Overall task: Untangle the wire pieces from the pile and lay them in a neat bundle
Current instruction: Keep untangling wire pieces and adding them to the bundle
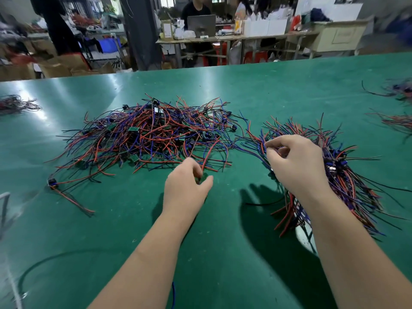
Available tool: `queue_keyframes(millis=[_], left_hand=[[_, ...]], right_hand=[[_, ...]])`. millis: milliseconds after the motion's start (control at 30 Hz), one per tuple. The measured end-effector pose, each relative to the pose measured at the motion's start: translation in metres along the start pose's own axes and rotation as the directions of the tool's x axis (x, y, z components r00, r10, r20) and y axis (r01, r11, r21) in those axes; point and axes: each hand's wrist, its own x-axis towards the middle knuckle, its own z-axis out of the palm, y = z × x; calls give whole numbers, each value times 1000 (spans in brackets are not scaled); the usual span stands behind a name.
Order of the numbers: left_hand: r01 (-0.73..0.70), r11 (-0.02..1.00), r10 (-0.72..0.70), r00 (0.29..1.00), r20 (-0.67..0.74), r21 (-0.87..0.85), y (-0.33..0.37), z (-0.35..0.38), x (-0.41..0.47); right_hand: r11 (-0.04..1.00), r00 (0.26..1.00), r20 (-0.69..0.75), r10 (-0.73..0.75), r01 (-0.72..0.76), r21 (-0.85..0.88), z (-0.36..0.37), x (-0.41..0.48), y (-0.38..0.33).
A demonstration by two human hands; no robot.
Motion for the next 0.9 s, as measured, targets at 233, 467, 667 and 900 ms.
queue_keyframes(millis=[233,467,667,900], left_hand=[[87,691,-12,994,109,-718,35,-7,-10],[548,283,111,797,594,-787,53,-16,-16],[554,431,46,775,631,-712,52,-18,-15],[550,512,-2,769,639,-660,45,-16,-13]], right_hand=[[821,885,465,29,-287,493,15,-12,-15],[479,785,614,-83,-509,715,11,-11,-20],[527,811,585,12,-502,685,13,-10,-18],[558,861,478,173,-485,673,16,-7,-16]])
